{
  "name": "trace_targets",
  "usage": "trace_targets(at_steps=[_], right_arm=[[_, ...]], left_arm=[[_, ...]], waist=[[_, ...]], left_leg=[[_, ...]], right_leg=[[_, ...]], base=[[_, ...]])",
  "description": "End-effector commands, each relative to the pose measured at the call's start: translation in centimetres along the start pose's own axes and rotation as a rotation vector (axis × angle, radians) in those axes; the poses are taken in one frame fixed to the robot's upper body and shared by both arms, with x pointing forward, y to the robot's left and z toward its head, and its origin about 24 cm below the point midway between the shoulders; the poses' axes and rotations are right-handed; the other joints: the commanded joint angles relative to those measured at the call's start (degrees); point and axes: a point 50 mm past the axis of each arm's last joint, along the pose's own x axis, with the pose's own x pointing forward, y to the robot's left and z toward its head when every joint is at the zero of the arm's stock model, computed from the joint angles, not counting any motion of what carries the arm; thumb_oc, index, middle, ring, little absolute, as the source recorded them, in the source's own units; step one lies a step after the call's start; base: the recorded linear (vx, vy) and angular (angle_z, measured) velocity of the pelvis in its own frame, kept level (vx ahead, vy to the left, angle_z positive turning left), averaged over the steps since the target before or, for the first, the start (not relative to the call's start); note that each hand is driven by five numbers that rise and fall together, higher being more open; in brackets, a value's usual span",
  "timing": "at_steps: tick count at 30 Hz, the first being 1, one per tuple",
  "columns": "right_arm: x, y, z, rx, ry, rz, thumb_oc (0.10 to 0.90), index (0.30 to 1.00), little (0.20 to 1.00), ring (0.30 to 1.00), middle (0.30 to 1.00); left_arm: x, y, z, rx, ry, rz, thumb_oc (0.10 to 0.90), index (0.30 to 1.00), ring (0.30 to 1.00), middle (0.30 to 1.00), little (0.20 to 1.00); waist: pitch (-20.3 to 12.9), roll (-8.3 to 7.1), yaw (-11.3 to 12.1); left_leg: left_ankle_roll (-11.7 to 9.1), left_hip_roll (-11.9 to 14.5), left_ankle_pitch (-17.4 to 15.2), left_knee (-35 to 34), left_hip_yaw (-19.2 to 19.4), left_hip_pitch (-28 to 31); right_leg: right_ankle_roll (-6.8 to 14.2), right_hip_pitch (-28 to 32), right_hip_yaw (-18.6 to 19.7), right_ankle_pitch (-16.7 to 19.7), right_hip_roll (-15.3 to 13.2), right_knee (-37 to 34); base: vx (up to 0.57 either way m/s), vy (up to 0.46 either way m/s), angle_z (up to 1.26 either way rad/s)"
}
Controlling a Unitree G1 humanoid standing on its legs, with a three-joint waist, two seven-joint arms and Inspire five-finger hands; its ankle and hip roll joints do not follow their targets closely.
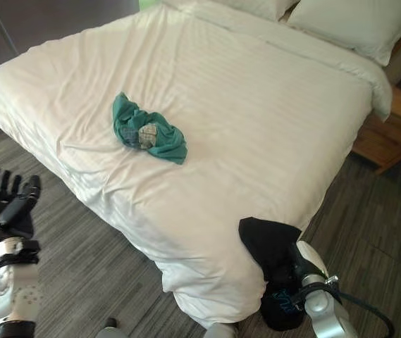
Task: Pick up bed clothes into laundry basket.
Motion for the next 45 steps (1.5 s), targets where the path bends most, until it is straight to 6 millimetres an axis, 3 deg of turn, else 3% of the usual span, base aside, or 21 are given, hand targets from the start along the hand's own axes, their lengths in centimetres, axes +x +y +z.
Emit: trace_targets(at_steps=[1,2,3,5,6,7,10,11,12,13,16,20,24,27,29,33,36,37,39,42,45], right_arm=[[1.4,-2.1,6.4,0.055,-0.267,-0.094,0.400,0.300,0.300,0.300,0.300],[1.6,-1.8,6.8,0.102,-0.270,-0.107,0.400,0.300,0.300,0.300,0.300],[1.4,-1.6,7.3,0.101,-0.294,-0.099,0.400,0.300,0.300,0.300,0.300],[0.7,-0.9,5.6,0.088,-0.254,-0.053,0.400,0.300,0.300,0.300,0.300],[0.7,-1.2,5.2,0.093,-0.241,-0.066,0.400,0.300,0.300,0.300,0.300],[0.5,-1.1,4.8,0.109,-0.229,-0.070,0.400,0.300,0.300,0.300,0.300],[-0.1,-1.9,2.8,0.161,-0.163,-0.116,0.400,0.300,0.300,0.300,0.300],[-0.2,-1.9,1.9,0.170,-0.133,-0.123,0.400,0.300,0.300,0.300,0.300],[-0.2,-2.0,1.9,0.170,-0.133,-0.123,0.400,0.300,0.300,0.300,0.300],[-0.6,-2.6,0.9,0.170,-0.098,-0.152,0.400,0.300,0.300,0.300,0.300],[-1.4,-3.5,-0.3,0.206,-0.066,-0.208,0.400,0.300,0.300,0.300,0.300],[-1.3,-4.2,1.2,0.372,-0.153,-0.257,0.400,0.300,0.300,0.300,0.300],[-1.4,-3.8,4.4,0.630,-0.325,-0.241,0.400,0.300,0.300,0.300,0.300],[-1.3,-2.8,6.9,0.719,-0.424,-0.191,0.400,0.300,0.300,0.300,0.300],[-1.5,-2.8,8.4,0.723,-0.491,-0.145,0.400,0.300,0.300,0.300,0.300],[-1.6,-1.9,8.4,0.705,-0.485,-0.088,0.400,0.300,0.300,0.300,0.300],[-0.8,-1.3,9.5,0.694,-0.500,-0.037,0.400,0.300,0.300,0.300,0.300],[-0.4,-1.3,10.3,0.706,-0.517,-0.020,0.400,0.300,0.300,0.300,0.300],[-0.1,-1.3,11.4,0.721,-0.550,0.005,0.400,0.300,0.300,0.300,0.300],[-0.3,-1.5,11.6,0.734,-0.568,0.005,0.400,0.300,0.300,0.300,0.300],[-0.9,-1.5,10.1,0.732,-0.531,-0.015,0.400,0.300,0.300,0.300,0.300]], left_arm=[[0.4,-3.1,2.8,0.086,-0.154,-0.206,0.800,0.900,0.900,0.900,0.900],[0.3,-2.6,2.7,0.142,-0.142,-0.184,0.800,0.900,0.900,0.900,0.900],[0.3,-2.5,3.1,0.133,-0.151,-0.187,0.800,0.900,0.900,0.900,0.900],[0.2,-1.8,3.3,0.111,-0.137,-0.212,0.800,0.900,0.900,0.900,0.900],[0.1,-2.0,3.2,0.126,-0.130,-0.213,0.800,0.900,0.900,0.900,0.900],[0.0,-1.7,3.0,0.133,-0.116,-0.202,0.800,0.900,0.900,0.900,0.900],[0.4,-2.2,2.4,0.138,-0.106,-0.175,0.800,0.900,0.900,0.900,0.900],[0.4,-2.9,2.5,0.123,-0.118,-0.190,0.800,0.900,0.900,0.900,0.900],[0.4,-2.9,2.5,0.122,-0.118,-0.190,0.800,0.900,0.900,0.900,0.900],[0.3,-3.6,2.3,0.085,-0.120,-0.208,0.800,0.900,0.900,0.900,0.900],[0.3,-4.0,1.7,0.088,-0.105,-0.211,0.800,0.900,0.900,0.900,0.900],[0.2,-3.8,1.2,0.072,-0.103,-0.175,0.800,0.900,0.900,0.900,0.900],[-1.0,-2.5,0.1,0.034,-0.059,-0.115,0.800,0.900,0.900,0.900,0.900],[-2.3,-1.4,-0.9,0.012,-0.024,-0.056,0.800,0.900,0.900,0.900,0.900],[-2.9,-0.7,-1.0,-0.006,-0.023,-0.029,0.800,0.900,0.900,0.900,0.900],[-3.7,-0.4,-2.0,-0.019,0.024,-0.028,0.800,0.900,0.900,0.900,0.900],[-3.8,-0.5,-2.1,-0.073,0.017,-0.020,0.800,0.900,0.900,0.900,0.900],[-3.8,-0.5,-1.8,-0.081,-0.002,-0.015,0.800,0.900,0.900,0.900,0.900],[-3.9,-0.1,-1.9,-0.113,-0.011,0.011,0.800,0.900,0.900,0.900,0.900],[-3.7,0.3,-1.6,-0.143,-0.035,0.052,0.800,0.900,0.900,0.900,0.900],[-3.2,0.1,-1.1,-0.129,-0.051,0.040,0.800,0.900,0.900,0.900,0.900]], waist=[[-5.6,3.12,-0.1],[-4.2,3.63,0.2],[-3.0,3.79,-0.3],[-2.4,4.09,-0.8],[-2.1,4.54,0.2],[-2.1,4.97,-0.1],[-2.1,5.72,-2.2],[-2.2,5.41,-2.4],[-2.2,5.44,-2.4],[-3.1,4.53,-3.4],[-4.0,3.78,-5.1],[-4.7,4.01,-6.3],[-5.8,3.39,-5.8],[-6.6,2.90,-3.2],[-6.8,2.82,-1.7],[-7.3,1.89,-0.7],[-5.2,0.36,1.2],[-3.4,-0.16,3.2],[-2.1,-0.72,5.5],[-1.6,-1.86,5.3],[-2.4,-0.97,3.8]], left_leg=[[1.7,5.9,6.0,-10.6,0.2,2.5],[2.5,4.2,5.1,-7.9,1.4,2.5],[4.0,1.5,5.4,-6.7,1.6,1.7],[7.0,-2.4,6.4,-5.5,-0.2,-0.3],[9.5,-3.8,6.7,-4.8,0.7,-1.1],[10.4,-4.8,6.5,-4.3,0.7,-1.2],[14.2,-8.8,8.4,-5.0,1.9,-1.1],[15.0,-10.0,8.7,-5.3,2.2,-0.8],[15.0,-10.0,8.7,-5.3,2.1,-0.9],[16.0,-12.2,9.3,-6.6,2.4,0.2],[16.4,-14.2,10.7,-9.4,1.5,2.0],[16.7,-14.9,12.5,-14.4,1.9,3.9],[16.1,-16.0,13.9,-17.2,3.6,4.0],[15.5,-16.1,14.5,-18.1,6.9,2.5],[15.2,-15.4,14.4,-17.9,8.6,2.3],[15.2,-15.1,13.8,-17.3,9.5,3.4],[14.5,-15.6,10.0,-7.4,10.9,0.3],[13.7,-16.5,10.7,-1.6,8.8,-2.4],[12.8,-16.5,11.7,2.3,4.8,-4.7],[12.3,-10.4,13.5,1.3,3.8,-6.1],[10.5,-1.6,18.8,-7.5,1.3,-5.3]], right_leg=[[3.9,-1.2,-0.3,17.5,-7.3,-7.8],[3.9,-2.9,-1.5,21.3,-7.3,-9.1],[3.9,-3.4,-0.7,18.0,-7.0,-6.4],[1.4,-1.8,5.5,9.8,0.1,6.0],[0.3,-2.8,2.2,7.3,1.6,14.3],[-0.8,-2.7,1.8,5.2,2.7,17.2],[-3.8,-5.7,0.4,-1.2,12.9,33.5],[-4.1,-5.3,-1.1,-2.3,15.4,35.7],[-4.1,-5.3,-1.1,-2.2,15.4,35.6],[-4.4,-5.2,-1.2,-2.2,19.8,36.8],[-4.5,-5.7,2.9,-1.6,24.4,35.1],[-5.2,-6.9,3.0,-3.4,25.9,27.5],[-5.3,-3.4,1.4,-5.7,25.1,6.6],[-5.2,4.1,0.6,-5.7,23.8,-6.0],[-5.5,6.1,1.2,-5.3,23.7,-8.6],[-5.9,9.4,-0.1,-5.1,23.6,-11.7],[-5.7,9.3,0.2,-5.0,22.7,-11.1],[-5.9,8.6,1.8,-4.5,22.5,-10.4],[-5.7,8.6,4.0,-4.8,22.0,-9.9],[-4.9,8.6,5.0,-7.0,19.4,-7.9],[-4.7,7.5,5.5,-10.9,17.4,-3.7]], base=[[-0.31,0.686,-0.14],[-0.36,0.702,-0.20],[-0.39,0.719,-0.47],[-0.36,0.711,-0.43],[-0.32,0.606,0.01],[-0.29,0.607,0.27],[-0.17,0.483,-0.03],[-0.07,0.255,-0.23],[-0.04,0.282,-0.05],[0.00,0.203,0.02],[0.04,0.146,-0.10],[0.03,0.050,-0.50],[0.03,-0.030,-0.38],[-0.05,-0.061,-0.41],[0.00,-0.056,-0.46],[0.05,-0.070,-0.19],[-0.07,-0.073,-0.06],[-0.12,-0.018,-0.20],[-0.06,0.032,-0.75],[0.02,0.144,-0.66],[0.07,0.310,0.13]])
